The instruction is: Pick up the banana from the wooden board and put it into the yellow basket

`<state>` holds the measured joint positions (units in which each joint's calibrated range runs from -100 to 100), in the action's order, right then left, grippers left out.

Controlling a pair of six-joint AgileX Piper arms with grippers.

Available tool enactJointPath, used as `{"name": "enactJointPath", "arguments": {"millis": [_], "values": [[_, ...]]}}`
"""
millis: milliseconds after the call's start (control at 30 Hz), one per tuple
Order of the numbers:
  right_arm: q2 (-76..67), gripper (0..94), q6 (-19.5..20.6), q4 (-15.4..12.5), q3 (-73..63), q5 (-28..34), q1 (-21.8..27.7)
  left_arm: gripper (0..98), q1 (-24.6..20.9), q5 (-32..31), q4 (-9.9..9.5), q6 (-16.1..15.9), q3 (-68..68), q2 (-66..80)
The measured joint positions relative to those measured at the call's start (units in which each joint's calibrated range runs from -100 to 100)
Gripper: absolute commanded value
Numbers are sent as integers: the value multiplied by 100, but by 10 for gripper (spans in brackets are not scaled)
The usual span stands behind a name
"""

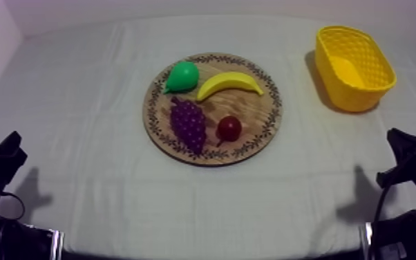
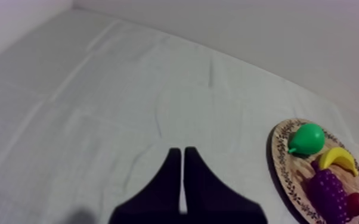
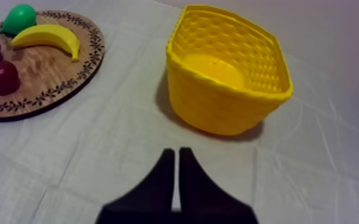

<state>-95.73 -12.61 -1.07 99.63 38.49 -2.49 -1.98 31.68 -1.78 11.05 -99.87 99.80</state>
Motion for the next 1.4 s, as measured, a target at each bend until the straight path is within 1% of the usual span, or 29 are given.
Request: {"name": "enactJointPath", "arguments": {"millis": [733, 867, 933, 1000, 1033, 1100, 1200, 1267, 1333, 1400], "values": [[0, 4, 43, 0, 0, 15, -72, 1, 0, 0, 0, 0, 0, 0], [0, 4, 371, 28, 5, -26, -63, 1, 0, 0, 0, 0, 0, 0], [24, 3, 649, 175, 5, -127, -60, 1, 0, 0, 0, 0, 0, 0], [171, 3, 916, 397, -95, -152, -69, 1, 0, 0, 0, 0, 0, 0], [271, 3, 994, 468, -157, -202, -76, 1, 0, 0, 0, 0, 0, 0], [537, 3, 1145, 514, -378, -460, -112, 1, 0, 0, 0, 0, 0, 0], [1054, 2, 1234, 454, -830, -710, -144, 1, 0, 0, 0, 0, 0, 0], [1448, 2, 1214, 397, -1250, -820, -196, 1, 0, 0, 0, 0, 0, 0], [1920, 3, 1113, 323, -1674, -829, -258, 1, 0, 0, 0, 0, 0, 0], [2422, 4, 935, 167, -2165, -840, -316, 1, 0, 0, 0, 0, 0, 0]]}}
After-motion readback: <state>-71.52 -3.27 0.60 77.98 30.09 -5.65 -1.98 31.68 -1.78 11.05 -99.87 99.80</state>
